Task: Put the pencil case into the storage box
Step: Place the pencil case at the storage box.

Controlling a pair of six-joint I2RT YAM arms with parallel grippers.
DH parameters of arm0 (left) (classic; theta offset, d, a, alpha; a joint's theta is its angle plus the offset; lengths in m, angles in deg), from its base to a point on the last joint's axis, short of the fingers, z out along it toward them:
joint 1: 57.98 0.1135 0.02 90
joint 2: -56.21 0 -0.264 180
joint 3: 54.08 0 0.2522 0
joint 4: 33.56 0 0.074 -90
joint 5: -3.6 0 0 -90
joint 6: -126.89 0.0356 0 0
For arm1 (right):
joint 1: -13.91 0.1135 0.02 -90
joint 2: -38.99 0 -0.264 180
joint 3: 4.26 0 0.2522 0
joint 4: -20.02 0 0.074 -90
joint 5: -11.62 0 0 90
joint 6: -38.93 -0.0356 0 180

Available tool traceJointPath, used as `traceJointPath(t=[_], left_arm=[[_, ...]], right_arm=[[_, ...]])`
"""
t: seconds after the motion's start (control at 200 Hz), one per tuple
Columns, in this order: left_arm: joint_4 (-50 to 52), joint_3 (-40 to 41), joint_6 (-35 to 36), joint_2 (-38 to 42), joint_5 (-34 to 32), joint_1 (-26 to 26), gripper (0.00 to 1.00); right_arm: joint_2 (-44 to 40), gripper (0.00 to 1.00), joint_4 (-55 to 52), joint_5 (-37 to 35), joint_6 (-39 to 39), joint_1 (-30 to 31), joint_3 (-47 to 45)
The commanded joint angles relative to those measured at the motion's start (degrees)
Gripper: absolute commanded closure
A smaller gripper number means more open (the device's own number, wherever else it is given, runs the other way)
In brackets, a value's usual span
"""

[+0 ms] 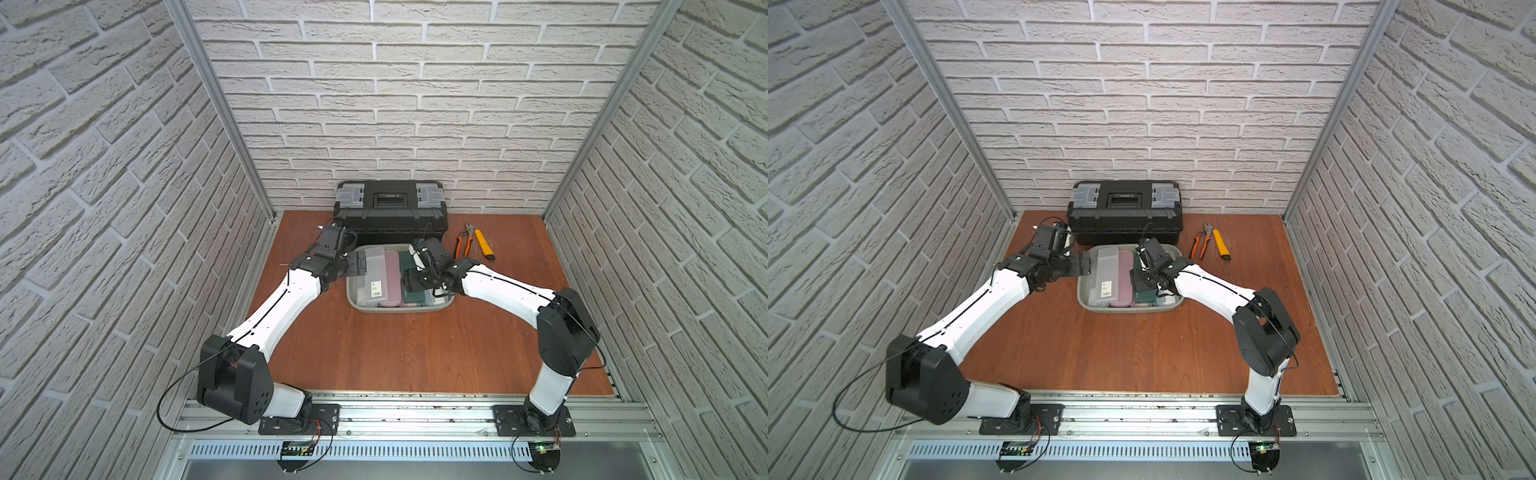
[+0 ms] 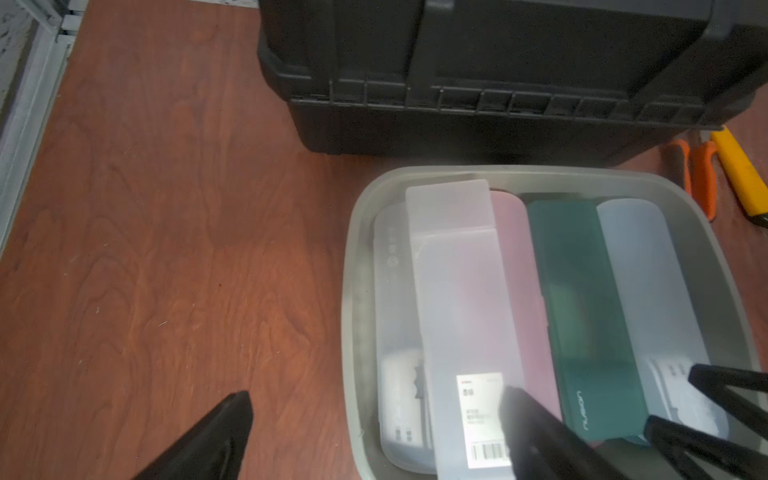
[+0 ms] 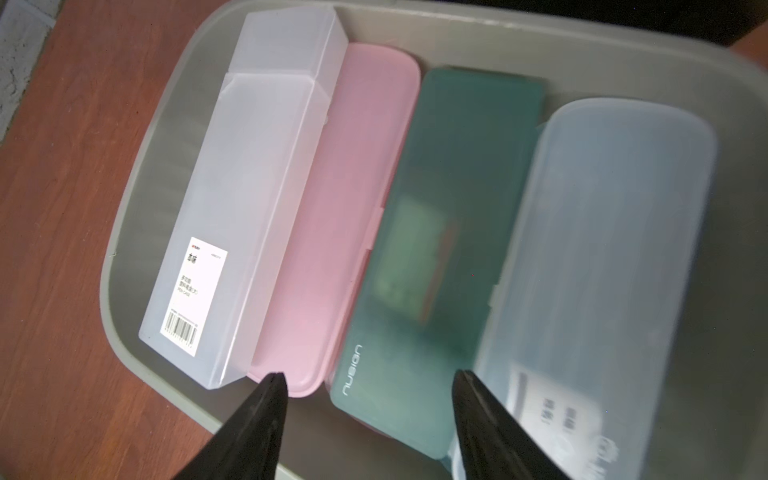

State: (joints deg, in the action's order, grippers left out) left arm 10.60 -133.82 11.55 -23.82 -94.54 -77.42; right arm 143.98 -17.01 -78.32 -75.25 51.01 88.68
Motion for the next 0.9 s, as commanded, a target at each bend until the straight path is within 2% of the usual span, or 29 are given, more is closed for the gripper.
traceJointPath(t=[0.0, 0.305, 0.52, 0.895], left_arm=[[-0.2, 3.0, -0.5, 2.3, 0.1, 0.8, 0.02], [-0.4, 6.8, -1.2, 6.0, 0.5, 2.6, 0.02], [0.0, 7.3, -0.8, 7.5, 0.2, 3.3, 0.02], [-0.2, 8.5, -1.2, 7.9, 0.9, 3.7, 0.02]], right_arm=[[2.2, 0.33, 1.6, 2.4, -1.8, 1.7, 3.5], [9.6, 0.34, 2.1, 5.5, -3.9, 4.0, 9.6], [13.4, 0.39, 0.9, 6.2, -4.2, 5.5, 13.1], [14.5, 0.41, -2.4, 4.9, -2.7, 7.0, 17.3]])
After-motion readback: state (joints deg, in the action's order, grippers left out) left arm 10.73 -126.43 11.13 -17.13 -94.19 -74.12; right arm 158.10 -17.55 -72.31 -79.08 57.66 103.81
